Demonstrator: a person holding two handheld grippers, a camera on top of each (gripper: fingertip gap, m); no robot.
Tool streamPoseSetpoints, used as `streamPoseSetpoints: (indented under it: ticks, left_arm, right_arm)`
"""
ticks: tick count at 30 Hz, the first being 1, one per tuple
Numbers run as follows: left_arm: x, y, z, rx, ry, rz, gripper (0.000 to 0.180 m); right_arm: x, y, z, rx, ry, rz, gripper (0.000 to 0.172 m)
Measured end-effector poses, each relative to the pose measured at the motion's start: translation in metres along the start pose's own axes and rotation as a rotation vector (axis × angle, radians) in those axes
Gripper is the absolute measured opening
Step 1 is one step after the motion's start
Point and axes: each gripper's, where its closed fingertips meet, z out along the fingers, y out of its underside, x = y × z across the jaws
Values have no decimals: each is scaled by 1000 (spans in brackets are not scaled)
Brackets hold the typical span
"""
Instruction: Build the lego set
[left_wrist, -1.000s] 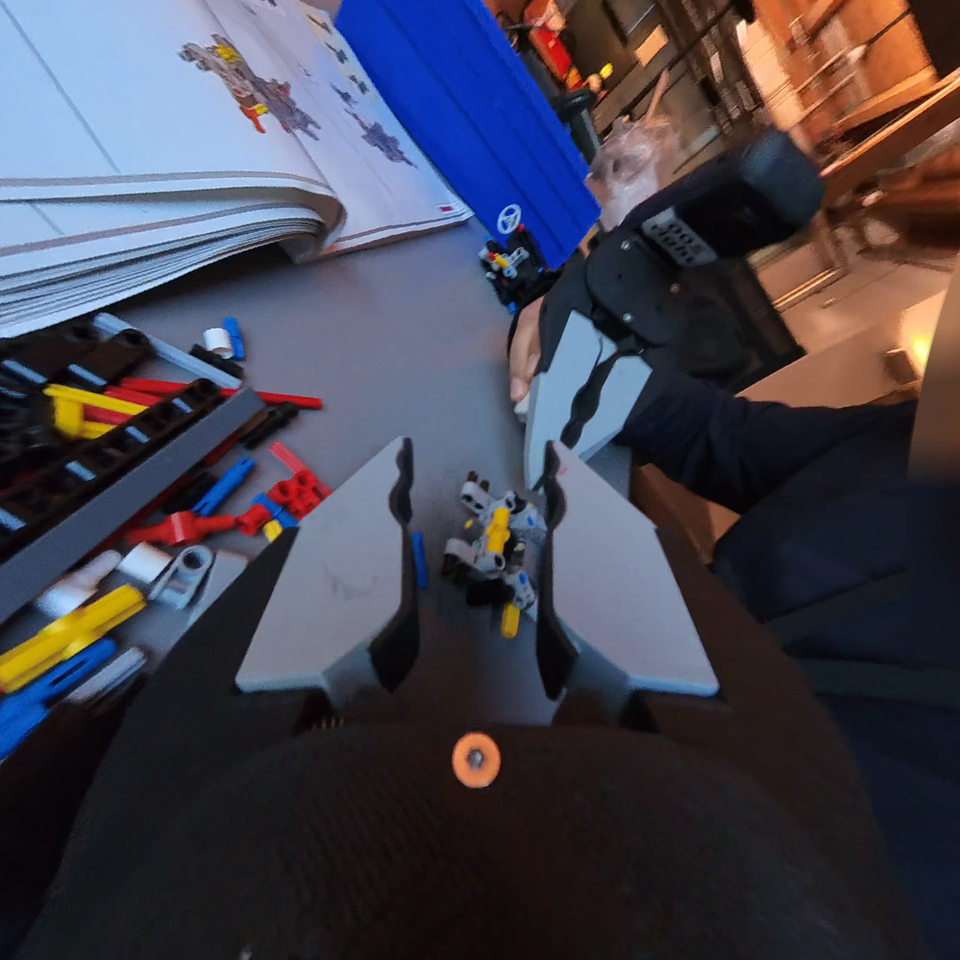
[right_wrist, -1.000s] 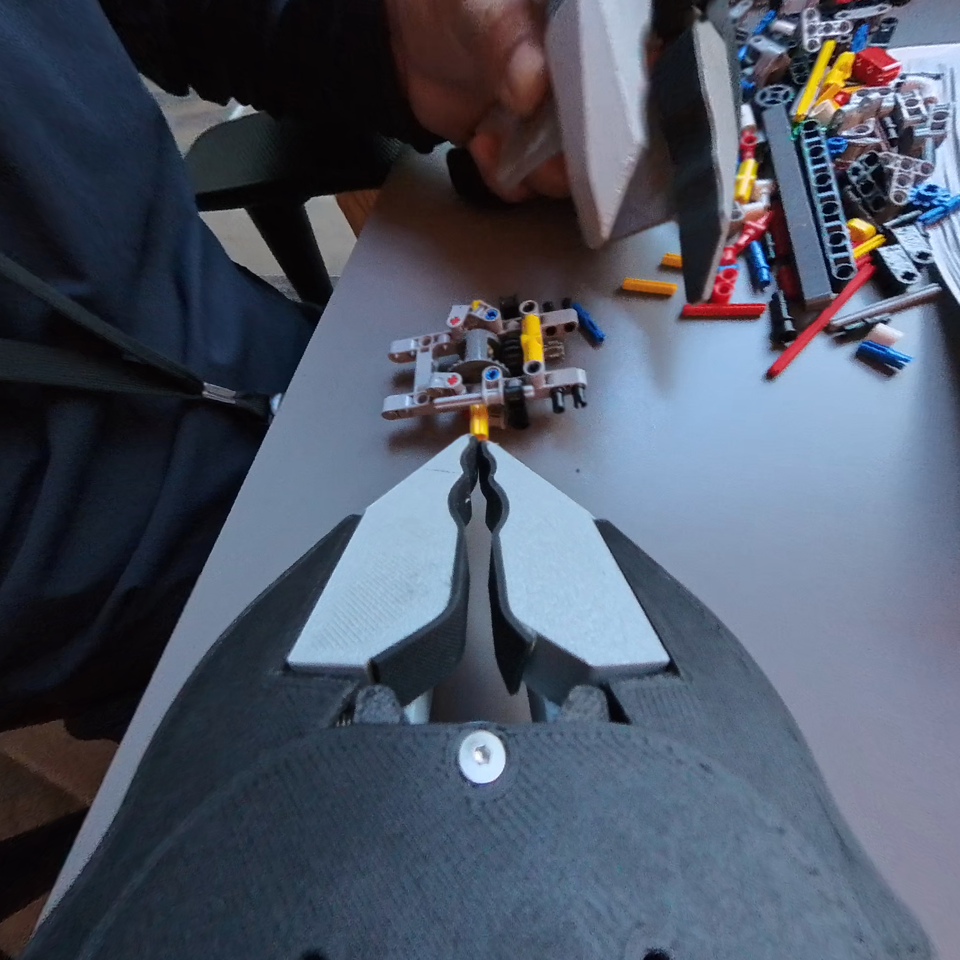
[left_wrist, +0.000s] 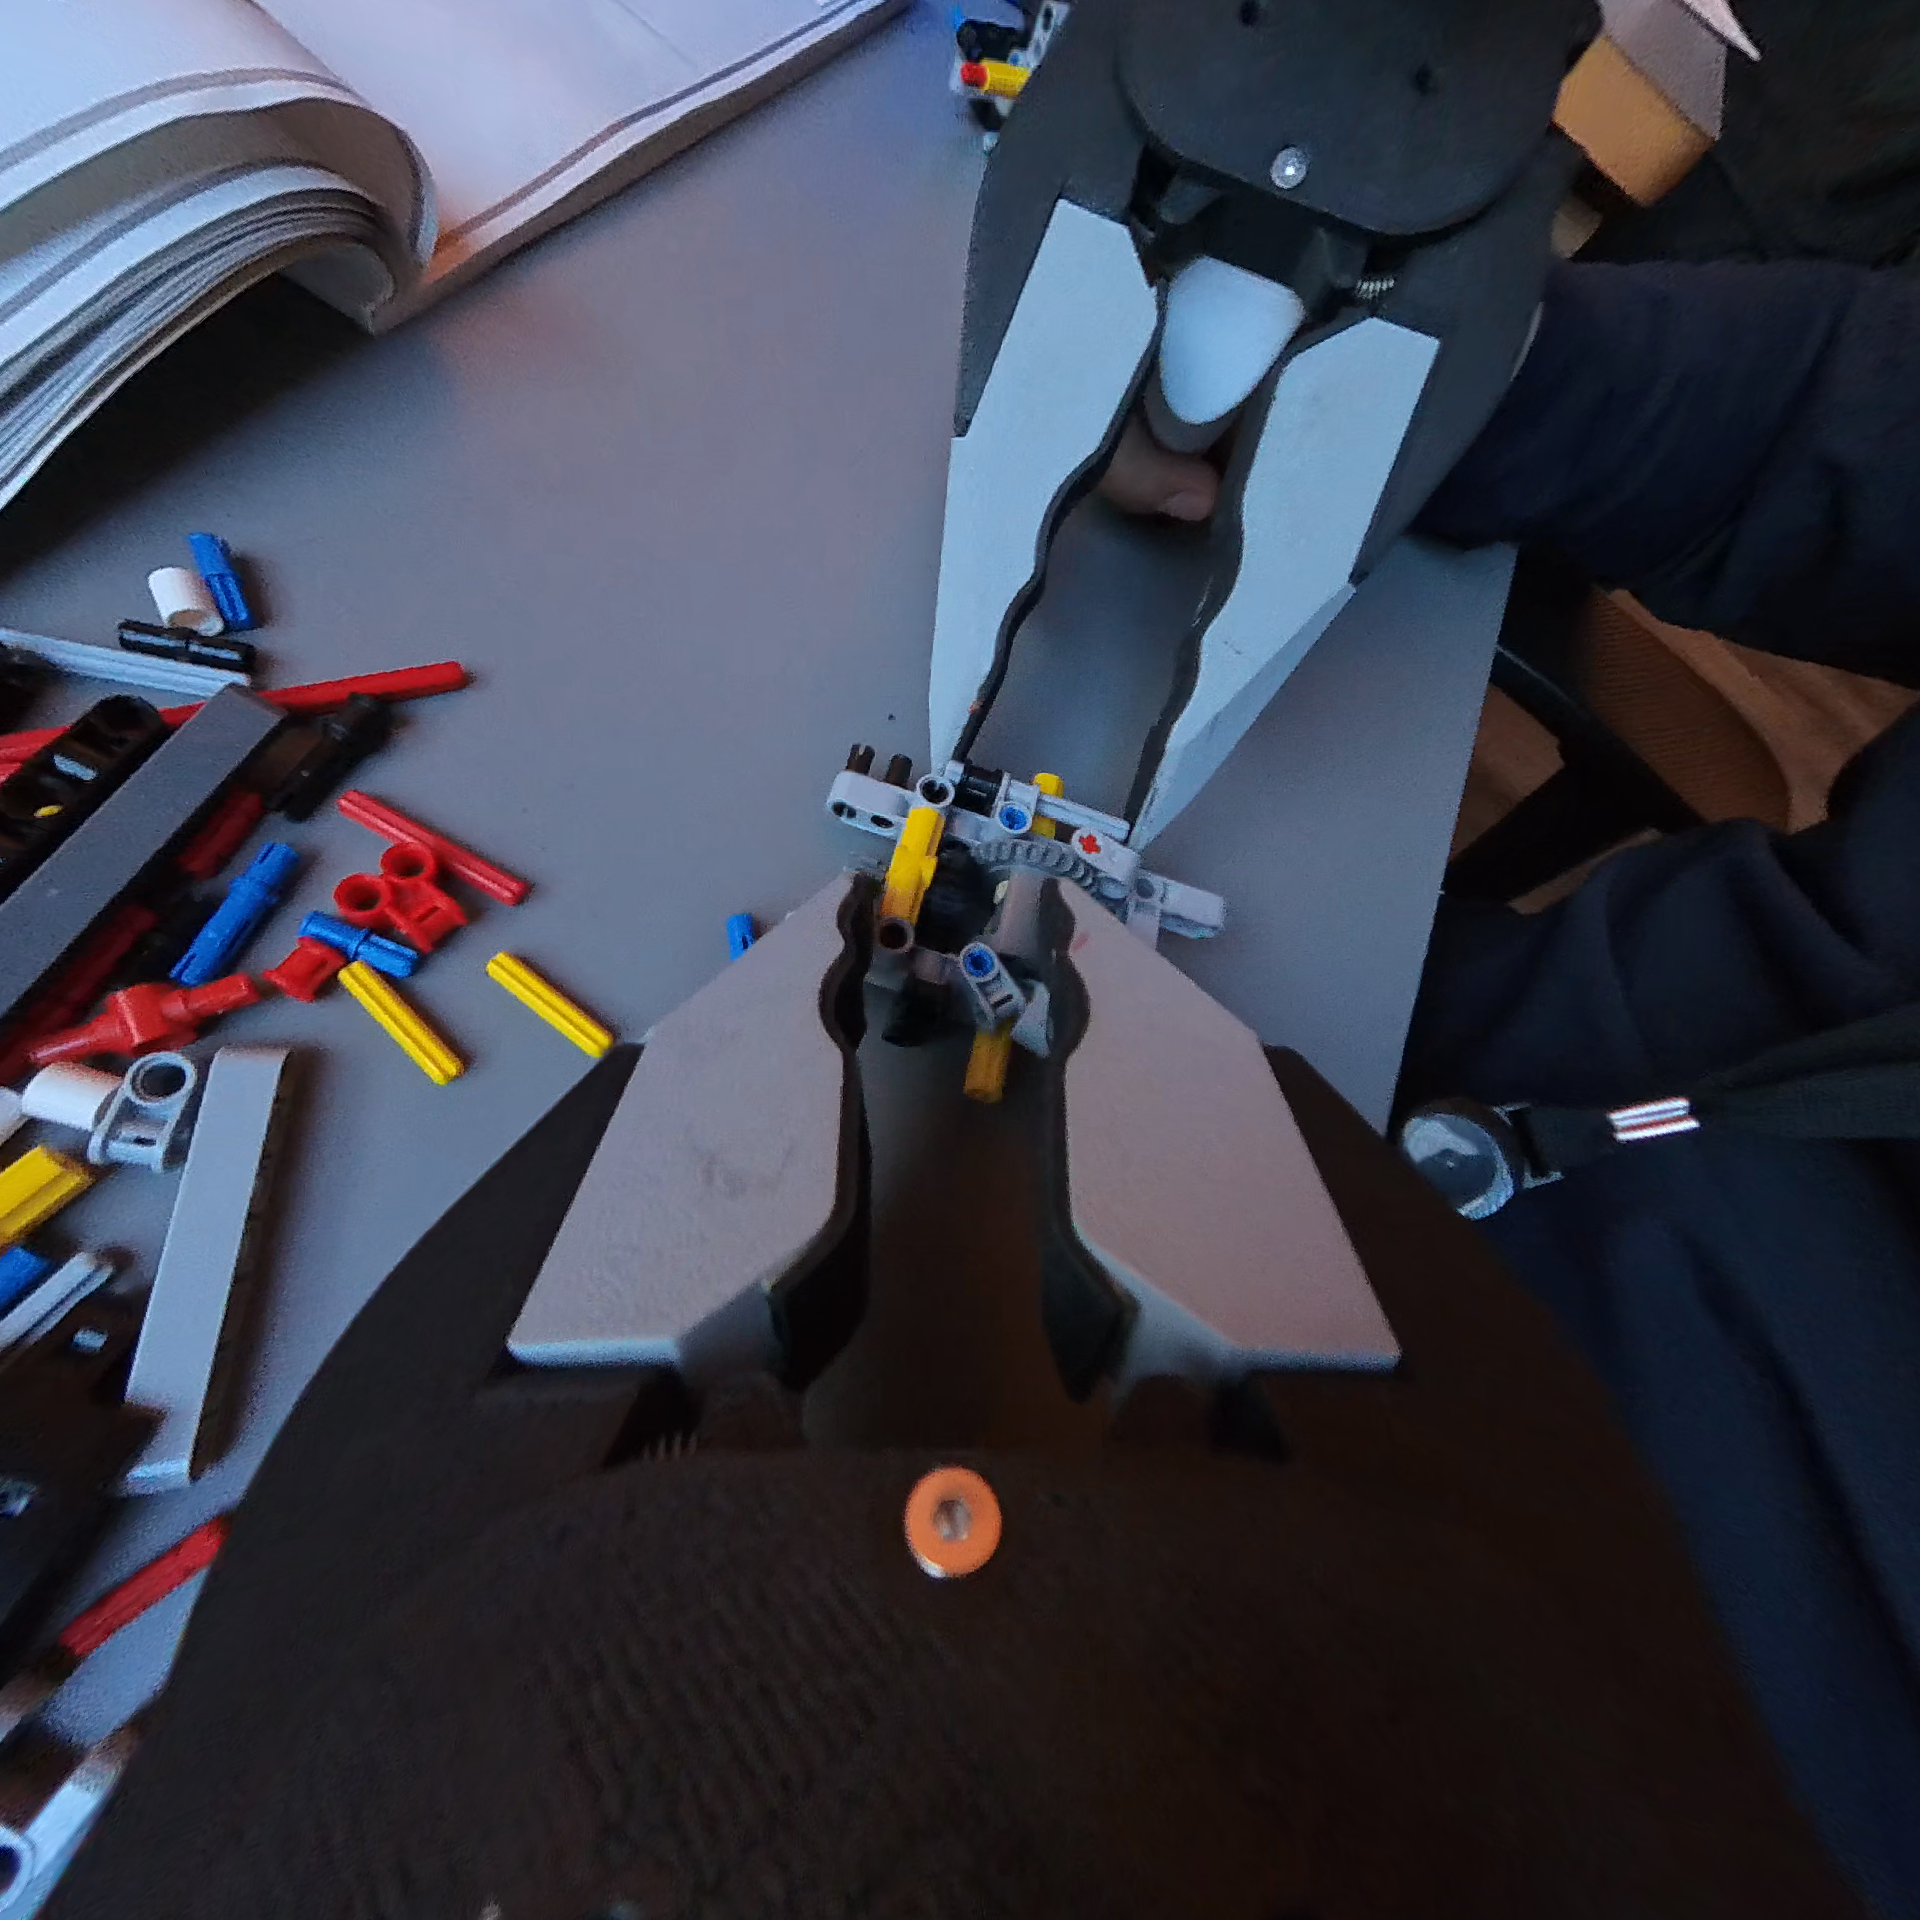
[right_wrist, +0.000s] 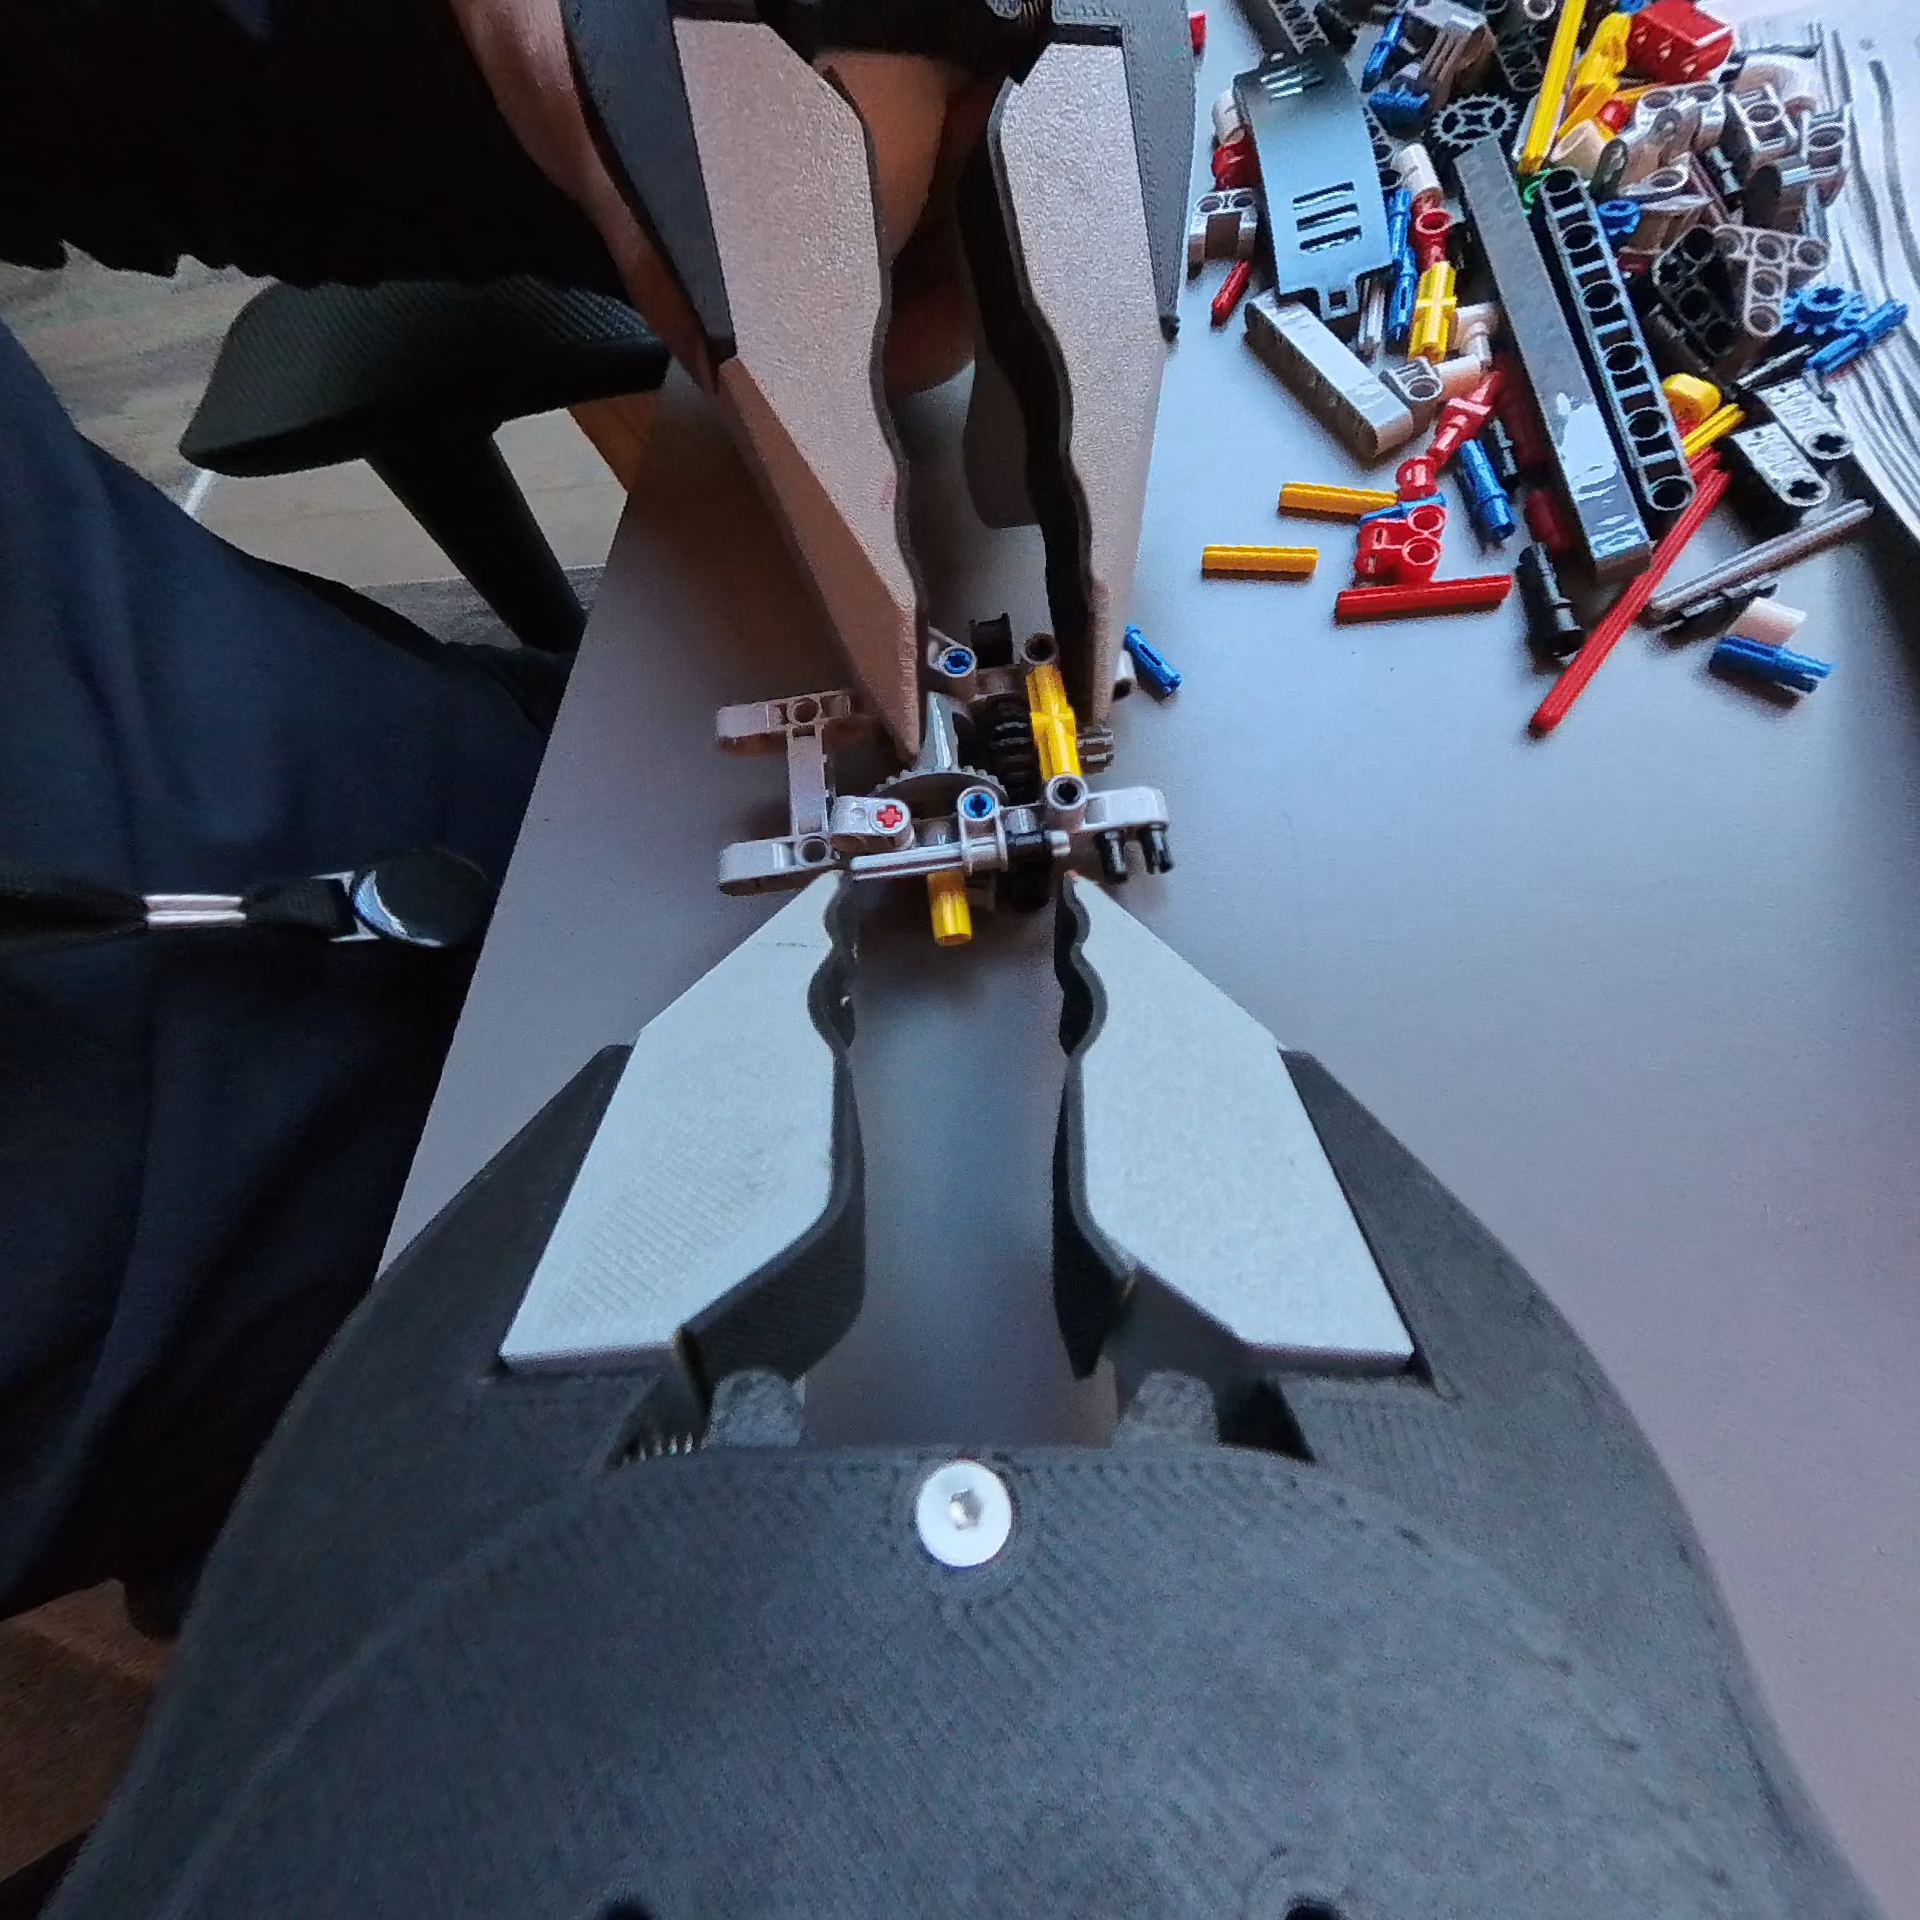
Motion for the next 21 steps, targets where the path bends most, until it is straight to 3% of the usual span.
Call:
streamPoseSetpoints:
  ticks: [3, 5, 8, 21]
  left_arm:
    - [3, 0, 0, -5, -11, 66, 29]
    - [3, 2, 0, -10, -42, 118, 14]
    - [4, 3, 2, -21, -94, 207, 14]
    - [9, 5, 3, -39, -41, 214, 13]
  right_arm:
    - [-3, 0, 0, -3, -30, 9, 35]
    - [-8, 0, 0, -1, -64, -1, 38]
    - [-10, 0, 1, -5, -74, -8, 38]
    - [-15, 6, 5, -51, -55, -82, 37]
